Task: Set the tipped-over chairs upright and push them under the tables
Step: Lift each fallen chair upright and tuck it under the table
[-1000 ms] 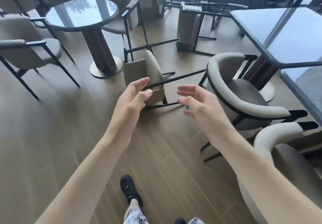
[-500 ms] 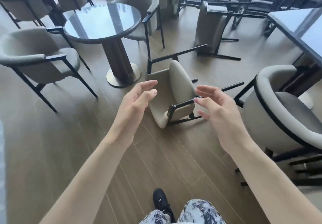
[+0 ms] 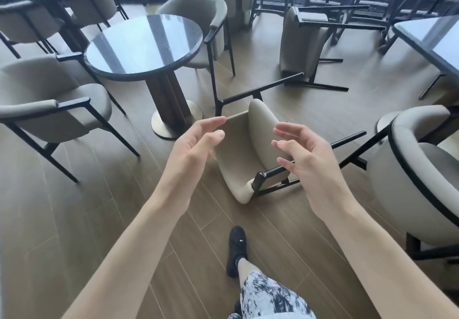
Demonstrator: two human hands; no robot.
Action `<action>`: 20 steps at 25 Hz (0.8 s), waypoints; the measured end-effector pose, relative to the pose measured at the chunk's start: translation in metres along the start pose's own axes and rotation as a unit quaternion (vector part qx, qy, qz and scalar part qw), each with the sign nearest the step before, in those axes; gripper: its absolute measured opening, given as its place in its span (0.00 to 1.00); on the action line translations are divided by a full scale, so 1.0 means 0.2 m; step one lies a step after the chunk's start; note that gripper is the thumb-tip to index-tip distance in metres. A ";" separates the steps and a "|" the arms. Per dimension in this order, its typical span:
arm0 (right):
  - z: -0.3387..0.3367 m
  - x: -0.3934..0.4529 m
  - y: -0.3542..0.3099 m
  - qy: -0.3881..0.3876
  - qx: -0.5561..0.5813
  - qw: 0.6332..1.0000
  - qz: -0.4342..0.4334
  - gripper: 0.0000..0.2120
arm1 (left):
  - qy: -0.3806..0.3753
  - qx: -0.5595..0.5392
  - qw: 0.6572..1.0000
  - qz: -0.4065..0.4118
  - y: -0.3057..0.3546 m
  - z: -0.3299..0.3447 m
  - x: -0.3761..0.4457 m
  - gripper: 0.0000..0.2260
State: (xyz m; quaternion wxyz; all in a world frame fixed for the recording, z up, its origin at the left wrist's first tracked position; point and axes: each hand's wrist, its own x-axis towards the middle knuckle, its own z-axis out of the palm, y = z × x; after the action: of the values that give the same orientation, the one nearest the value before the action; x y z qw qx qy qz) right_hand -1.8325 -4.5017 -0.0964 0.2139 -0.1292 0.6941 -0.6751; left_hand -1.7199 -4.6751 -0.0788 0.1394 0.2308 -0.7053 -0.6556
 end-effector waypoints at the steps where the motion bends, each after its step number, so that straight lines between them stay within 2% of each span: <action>1: 0.03 0.06 0.00 -0.001 0.002 1.000 0.001 0.13 | -0.001 -0.001 1.000 -0.001 0.00 -0.02 0.06 0.14; 15: 0.44 1.16 -0.07 0.018 0.008 0.999 0.049 0.13 | -0.025 0.001 0.999 -0.025 0.10 -0.31 1.26 0.16; 20: 0.54 1.42 -0.08 0.035 -0.004 0.998 0.050 0.13 | -0.044 -0.005 0.999 -0.022 0.12 -0.39 1.60 0.14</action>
State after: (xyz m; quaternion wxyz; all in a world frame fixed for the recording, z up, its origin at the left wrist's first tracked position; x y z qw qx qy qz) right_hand -2.0327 -4.7314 -0.1150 0.2222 -0.0717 0.7093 -0.6651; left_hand -1.9576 -4.9038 -0.0811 0.0952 0.2169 -0.7021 -0.6715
